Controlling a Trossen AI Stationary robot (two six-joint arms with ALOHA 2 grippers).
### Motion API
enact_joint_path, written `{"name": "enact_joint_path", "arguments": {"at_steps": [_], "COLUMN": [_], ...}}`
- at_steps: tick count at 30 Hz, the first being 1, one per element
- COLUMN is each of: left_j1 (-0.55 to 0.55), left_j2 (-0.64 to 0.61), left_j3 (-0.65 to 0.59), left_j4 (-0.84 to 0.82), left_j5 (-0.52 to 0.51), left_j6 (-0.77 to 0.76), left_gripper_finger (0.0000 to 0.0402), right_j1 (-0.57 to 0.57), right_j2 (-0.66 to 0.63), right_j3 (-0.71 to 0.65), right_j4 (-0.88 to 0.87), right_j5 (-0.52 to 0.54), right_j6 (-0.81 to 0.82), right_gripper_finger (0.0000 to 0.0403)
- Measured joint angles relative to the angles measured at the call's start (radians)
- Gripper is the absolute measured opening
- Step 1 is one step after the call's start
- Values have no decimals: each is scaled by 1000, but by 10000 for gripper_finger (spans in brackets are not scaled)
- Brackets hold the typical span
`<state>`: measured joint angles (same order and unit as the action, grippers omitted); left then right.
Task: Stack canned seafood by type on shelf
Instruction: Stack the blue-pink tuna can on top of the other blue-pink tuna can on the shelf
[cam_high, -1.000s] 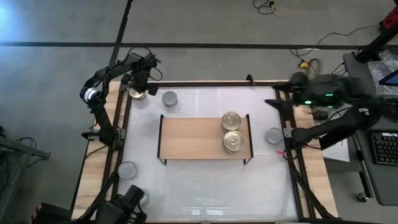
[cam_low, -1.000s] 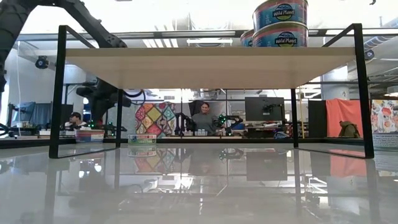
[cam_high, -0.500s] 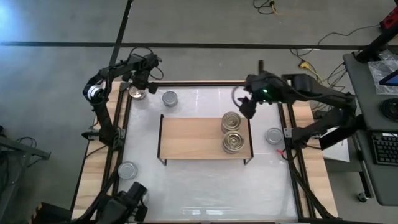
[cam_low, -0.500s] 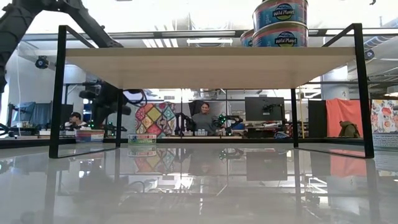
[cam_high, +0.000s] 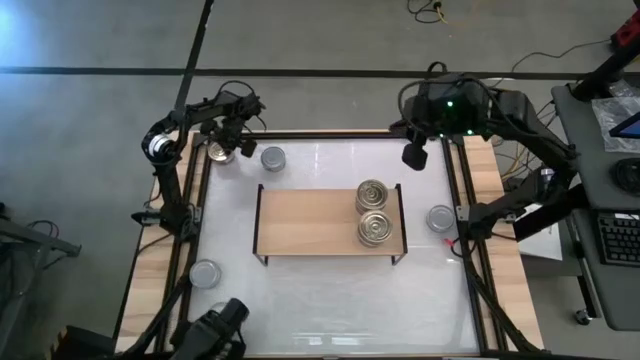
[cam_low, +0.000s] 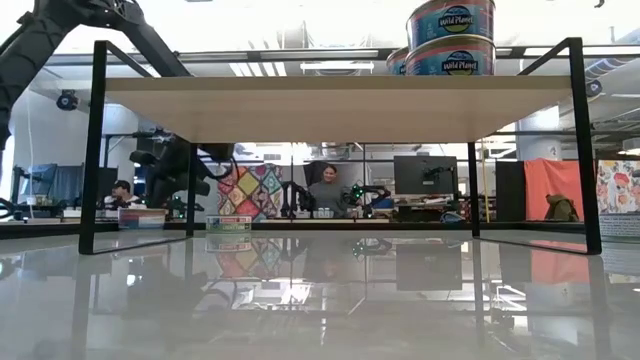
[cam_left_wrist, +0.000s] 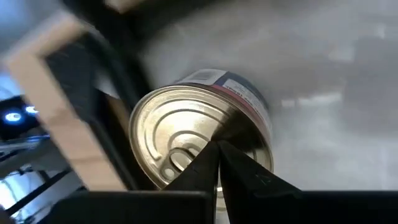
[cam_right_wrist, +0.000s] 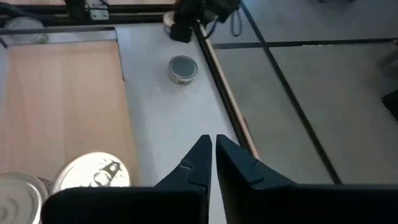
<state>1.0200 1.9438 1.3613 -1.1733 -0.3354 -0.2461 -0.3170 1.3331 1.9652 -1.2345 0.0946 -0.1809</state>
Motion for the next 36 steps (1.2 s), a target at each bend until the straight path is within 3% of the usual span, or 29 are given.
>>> {"name": "enact_joint_path", "arguments": {"at_steps": [6, 13, 29, 36], "left_j1": [-112, -220, -386, -402], "left_j2": [-4, -7, -17, -14], "left_j3": [-3, -2, 22, 35], "left_j4": [-101, -111, 62, 221], "left_j5": [129, 302, 340, 460], "left_j6": [-23, -56, -122, -177], "left_gripper_finger": [0, 0, 0, 0], "right_j1": [-18, -18, -18, -18], "right_j2": [11, 12, 6, 5], "right_j3": [10, 10, 24, 45], "right_j4": [-25, -48, -72, -104], "right_j5": [0, 2, 2, 2], "right_j6": [-18, 8, 30, 45], "right_gripper_finger": [10, 10, 10, 10]}}
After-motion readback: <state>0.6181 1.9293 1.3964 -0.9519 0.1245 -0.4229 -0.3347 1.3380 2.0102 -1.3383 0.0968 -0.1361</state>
